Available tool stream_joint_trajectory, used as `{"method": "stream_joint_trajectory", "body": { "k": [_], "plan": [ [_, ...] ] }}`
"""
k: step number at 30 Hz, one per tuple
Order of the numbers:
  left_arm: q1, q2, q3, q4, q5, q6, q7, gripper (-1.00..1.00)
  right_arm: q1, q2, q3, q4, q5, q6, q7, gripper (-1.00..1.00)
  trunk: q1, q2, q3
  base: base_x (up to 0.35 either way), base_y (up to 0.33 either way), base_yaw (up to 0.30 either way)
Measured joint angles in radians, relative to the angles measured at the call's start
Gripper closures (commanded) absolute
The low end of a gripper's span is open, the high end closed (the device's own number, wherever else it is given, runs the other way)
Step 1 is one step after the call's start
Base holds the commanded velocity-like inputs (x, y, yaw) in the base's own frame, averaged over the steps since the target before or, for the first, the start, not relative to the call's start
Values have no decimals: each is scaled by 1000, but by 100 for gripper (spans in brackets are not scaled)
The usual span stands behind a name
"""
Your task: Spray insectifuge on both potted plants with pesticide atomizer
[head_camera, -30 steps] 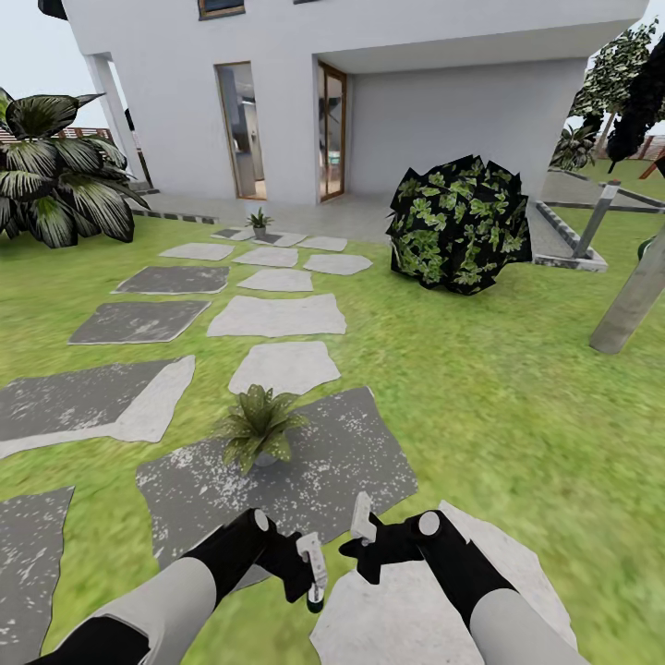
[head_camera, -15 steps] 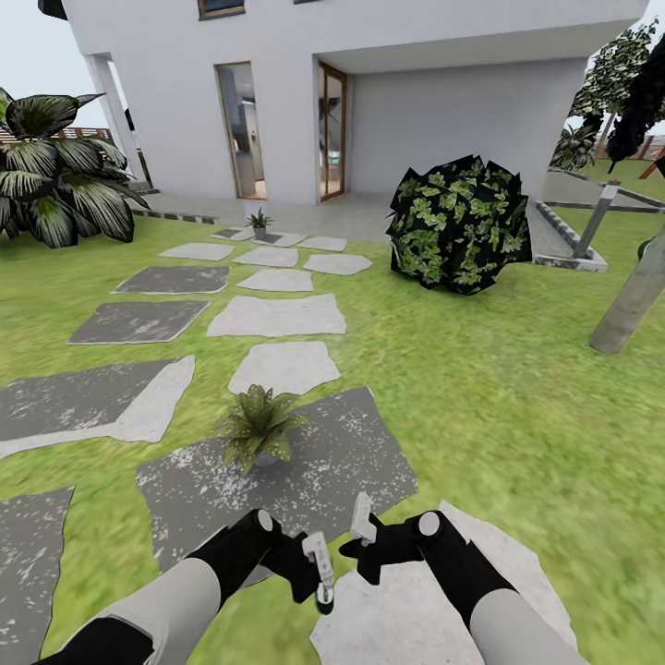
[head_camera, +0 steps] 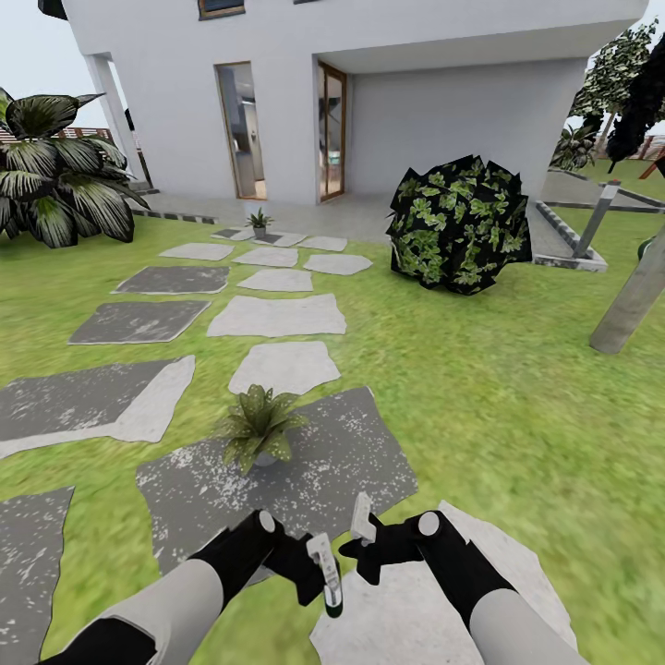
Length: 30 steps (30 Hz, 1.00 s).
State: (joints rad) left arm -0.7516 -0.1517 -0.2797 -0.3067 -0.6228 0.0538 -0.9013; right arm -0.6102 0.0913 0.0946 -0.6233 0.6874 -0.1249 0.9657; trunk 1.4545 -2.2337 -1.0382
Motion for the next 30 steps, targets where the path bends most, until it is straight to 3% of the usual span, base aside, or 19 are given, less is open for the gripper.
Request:
{"method": "stream_joint_trajectory", "body": {
  "k": [9,15,30],
  "plan": [
    [0,-8,0,10,1,-3,0,100,0,0,0,0,0,0,0,100,0,0,0,0,0,0],
    [0,-7,-1,10,50,-4,0,100,0,0,0,0,0,0,0,100,0,0,0,0,0,0],
    [-1,0,-2,10,51,-4,0,100,0,0,0,0,0,0,0,100,0,0,0,0,0,0]
  ]
}}
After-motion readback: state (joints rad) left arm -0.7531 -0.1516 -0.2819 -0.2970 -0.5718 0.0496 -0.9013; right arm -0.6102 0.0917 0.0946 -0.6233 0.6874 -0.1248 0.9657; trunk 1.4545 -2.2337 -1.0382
